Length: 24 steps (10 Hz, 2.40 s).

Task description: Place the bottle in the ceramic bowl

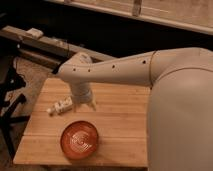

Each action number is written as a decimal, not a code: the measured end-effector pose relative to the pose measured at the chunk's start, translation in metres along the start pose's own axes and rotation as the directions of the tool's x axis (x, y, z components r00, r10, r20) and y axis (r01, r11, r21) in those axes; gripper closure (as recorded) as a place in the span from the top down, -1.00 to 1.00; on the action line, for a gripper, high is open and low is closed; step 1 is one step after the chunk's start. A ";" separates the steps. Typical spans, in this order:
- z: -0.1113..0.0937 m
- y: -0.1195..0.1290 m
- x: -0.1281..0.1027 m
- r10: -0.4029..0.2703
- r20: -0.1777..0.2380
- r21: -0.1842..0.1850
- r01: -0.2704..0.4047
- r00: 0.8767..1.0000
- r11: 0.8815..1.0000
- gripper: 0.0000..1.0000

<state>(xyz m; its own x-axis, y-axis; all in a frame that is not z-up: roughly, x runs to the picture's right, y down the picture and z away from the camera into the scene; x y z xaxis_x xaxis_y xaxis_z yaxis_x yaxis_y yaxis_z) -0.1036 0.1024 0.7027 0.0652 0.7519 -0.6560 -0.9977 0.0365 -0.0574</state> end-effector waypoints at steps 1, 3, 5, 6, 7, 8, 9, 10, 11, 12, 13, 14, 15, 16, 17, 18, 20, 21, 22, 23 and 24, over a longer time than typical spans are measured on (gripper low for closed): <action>0.000 0.000 0.000 -0.001 0.000 0.000 0.001 1.000 1.000 0.30; 0.000 0.000 0.000 0.000 0.000 0.000 0.000 1.000 1.000 0.30; 0.000 0.000 0.000 -0.001 0.000 0.000 0.001 1.000 1.000 0.30; 0.000 0.000 0.000 -0.001 0.000 0.000 0.001 1.000 1.000 0.30; 0.000 0.000 0.000 -0.001 0.000 0.000 0.001 1.000 1.000 0.30; 0.000 0.000 0.000 -0.001 0.000 0.000 0.001 1.000 1.000 0.30; 0.000 0.000 0.000 -0.001 0.000 0.000 0.001 1.000 1.000 0.30; 0.000 0.000 0.000 -0.001 0.000 0.000 0.001 1.000 1.000 0.30; 0.000 0.000 0.000 -0.001 0.000 0.002 0.001 1.000 1.000 0.30; 0.002 -0.002 -0.005 -0.021 0.009 0.028 0.020 1.000 0.999 0.30; 0.002 0.001 -0.012 -0.047 0.015 0.042 0.046 0.999 0.998 0.30; 0.001 0.001 -0.022 -0.076 0.015 0.057 0.075 0.997 0.996 0.30; -0.001 -0.005 -0.042 -0.124 0.021 0.084 0.121 0.992 0.989 0.30; -0.004 -0.013 -0.063 -0.169 0.023 0.103 0.166 0.985 0.981 0.30; -0.007 -0.015 -0.076 -0.206 0.022 0.113 0.202 0.978 0.973 0.30; -0.010 -0.019 -0.098 -0.269 0.017 0.127 0.264 0.963 0.956 0.30; -0.008 -0.023 -0.130 -0.358 0.006 0.137 0.354 0.934 0.925 0.30; -0.002 -0.022 -0.143 -0.397 -0.001 0.136 0.393 0.918 0.909 0.30; 0.012 -0.019 -0.150 -0.428 -0.013 0.138 0.426 0.904 0.894 0.30; 0.023 -0.016 -0.152 -0.444 -0.025 0.141 0.443 0.896 0.885 0.30; 0.041 -0.010 -0.153 -0.462 -0.036 0.138 0.462 0.886 0.876 0.30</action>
<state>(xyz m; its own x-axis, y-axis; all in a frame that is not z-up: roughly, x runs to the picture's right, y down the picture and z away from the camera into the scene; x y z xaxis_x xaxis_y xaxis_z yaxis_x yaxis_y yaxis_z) -0.1044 0.0137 0.8346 0.5194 0.6258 -0.5819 -0.8464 0.4703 -0.2497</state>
